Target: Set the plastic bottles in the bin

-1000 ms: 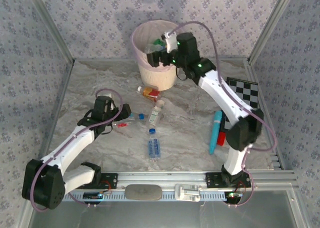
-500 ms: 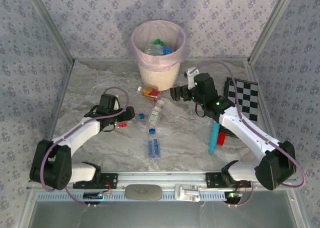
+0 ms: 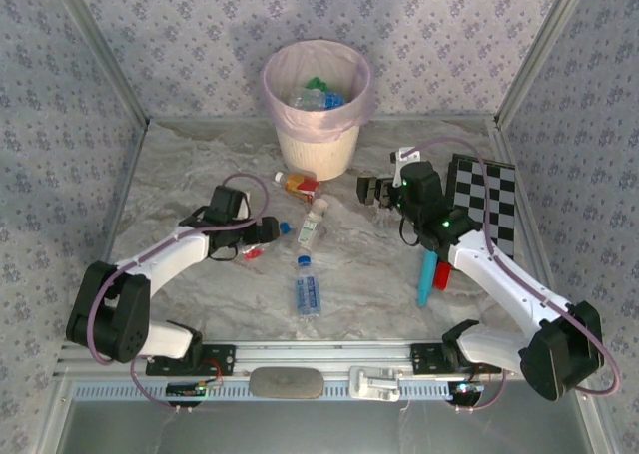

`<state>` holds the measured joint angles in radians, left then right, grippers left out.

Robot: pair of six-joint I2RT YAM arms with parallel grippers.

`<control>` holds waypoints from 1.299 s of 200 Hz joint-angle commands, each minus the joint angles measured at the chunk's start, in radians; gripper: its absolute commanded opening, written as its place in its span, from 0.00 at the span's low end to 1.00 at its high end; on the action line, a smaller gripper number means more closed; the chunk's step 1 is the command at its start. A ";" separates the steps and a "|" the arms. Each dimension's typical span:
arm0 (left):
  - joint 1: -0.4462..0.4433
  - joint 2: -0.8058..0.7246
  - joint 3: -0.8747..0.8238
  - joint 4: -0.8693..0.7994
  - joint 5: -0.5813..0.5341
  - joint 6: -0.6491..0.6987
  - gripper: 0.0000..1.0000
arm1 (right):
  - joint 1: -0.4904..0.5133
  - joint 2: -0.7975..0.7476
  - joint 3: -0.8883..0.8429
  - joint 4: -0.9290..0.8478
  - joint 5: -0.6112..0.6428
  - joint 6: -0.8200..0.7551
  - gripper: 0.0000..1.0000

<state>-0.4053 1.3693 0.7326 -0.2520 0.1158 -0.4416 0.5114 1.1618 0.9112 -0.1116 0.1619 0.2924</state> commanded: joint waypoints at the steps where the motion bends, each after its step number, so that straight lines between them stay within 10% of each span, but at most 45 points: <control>1: -0.034 0.006 0.016 -0.060 -0.016 0.006 1.00 | -0.007 0.020 0.011 0.012 0.001 0.028 1.00; 157: -0.138 0.108 0.059 -0.136 -0.152 0.037 0.65 | -0.033 0.035 0.069 -0.083 -0.056 0.054 1.00; 260: -0.142 -0.132 0.059 -0.075 -0.213 -0.018 0.43 | -0.139 0.096 0.069 -0.131 -0.142 0.162 1.00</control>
<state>-0.5434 1.3090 0.7605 -0.3611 -0.0727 -0.4351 0.4015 1.2579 0.9936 -0.2649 0.1005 0.4381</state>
